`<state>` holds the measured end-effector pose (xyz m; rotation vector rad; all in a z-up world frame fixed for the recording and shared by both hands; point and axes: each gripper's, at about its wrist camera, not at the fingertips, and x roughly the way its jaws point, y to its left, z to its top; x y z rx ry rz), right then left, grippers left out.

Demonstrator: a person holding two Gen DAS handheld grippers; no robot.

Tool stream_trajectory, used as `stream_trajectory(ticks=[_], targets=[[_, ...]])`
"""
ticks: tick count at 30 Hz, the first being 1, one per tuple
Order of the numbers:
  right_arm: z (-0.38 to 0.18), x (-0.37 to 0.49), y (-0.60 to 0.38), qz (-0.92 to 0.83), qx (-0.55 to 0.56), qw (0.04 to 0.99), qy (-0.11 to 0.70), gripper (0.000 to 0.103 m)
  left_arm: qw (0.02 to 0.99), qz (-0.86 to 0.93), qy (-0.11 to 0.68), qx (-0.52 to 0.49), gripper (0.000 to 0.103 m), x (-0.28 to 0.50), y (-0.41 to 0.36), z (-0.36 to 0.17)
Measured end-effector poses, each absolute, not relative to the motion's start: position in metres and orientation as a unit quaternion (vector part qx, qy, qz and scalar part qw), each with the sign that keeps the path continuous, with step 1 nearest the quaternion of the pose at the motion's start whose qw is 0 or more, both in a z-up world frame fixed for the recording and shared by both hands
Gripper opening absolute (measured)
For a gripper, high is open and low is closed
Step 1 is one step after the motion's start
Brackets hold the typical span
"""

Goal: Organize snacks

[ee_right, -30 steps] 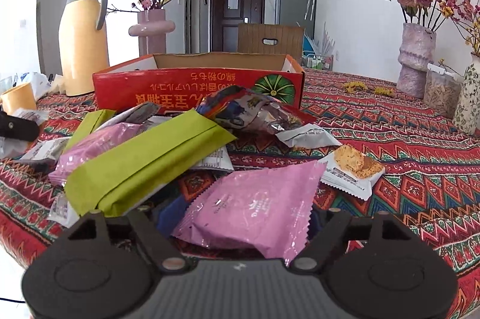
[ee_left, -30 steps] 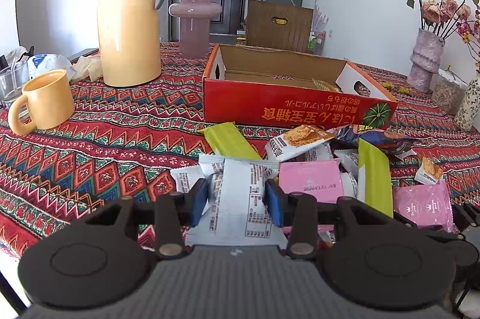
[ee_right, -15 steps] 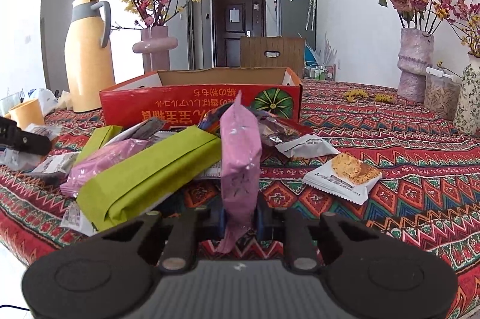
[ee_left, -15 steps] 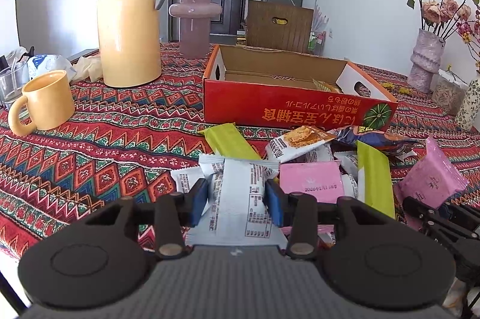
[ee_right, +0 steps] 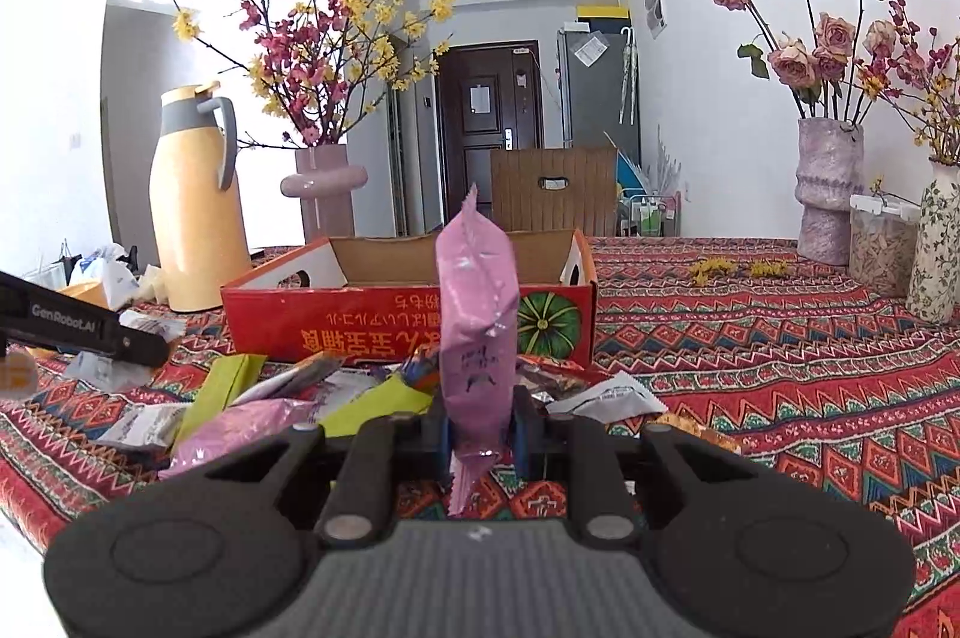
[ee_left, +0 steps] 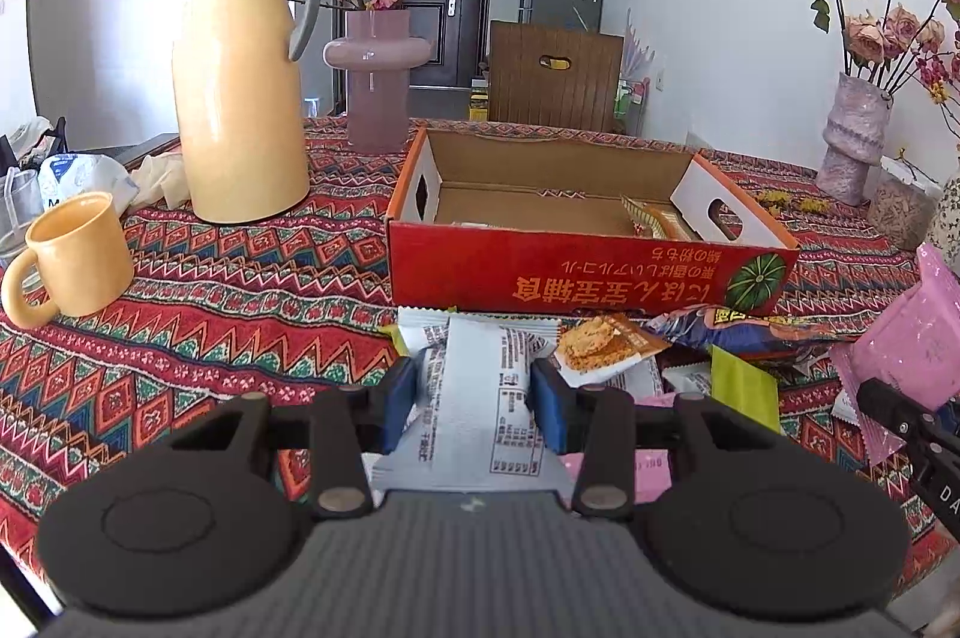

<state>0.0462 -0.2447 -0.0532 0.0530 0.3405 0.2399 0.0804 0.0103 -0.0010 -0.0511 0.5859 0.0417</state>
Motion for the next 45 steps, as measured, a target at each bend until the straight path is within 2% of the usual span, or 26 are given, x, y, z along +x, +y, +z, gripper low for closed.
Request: stream_trajectory(ticks=[25, 45], targets=[[0.000, 0.167, -0.245, 0.133, 0.035, 0.982, 0.127, 0.018, 0.965, 0.025, 0.262, -0.022, 0.043, 0.183, 0.000, 0.039], [0.009, 0.227, -0.233, 0.119, 0.033, 0.983, 0.138, 0.018, 0.958, 0.023, 0.283, -0.038, 0.043, 0.244, 0.011, 0.028]])
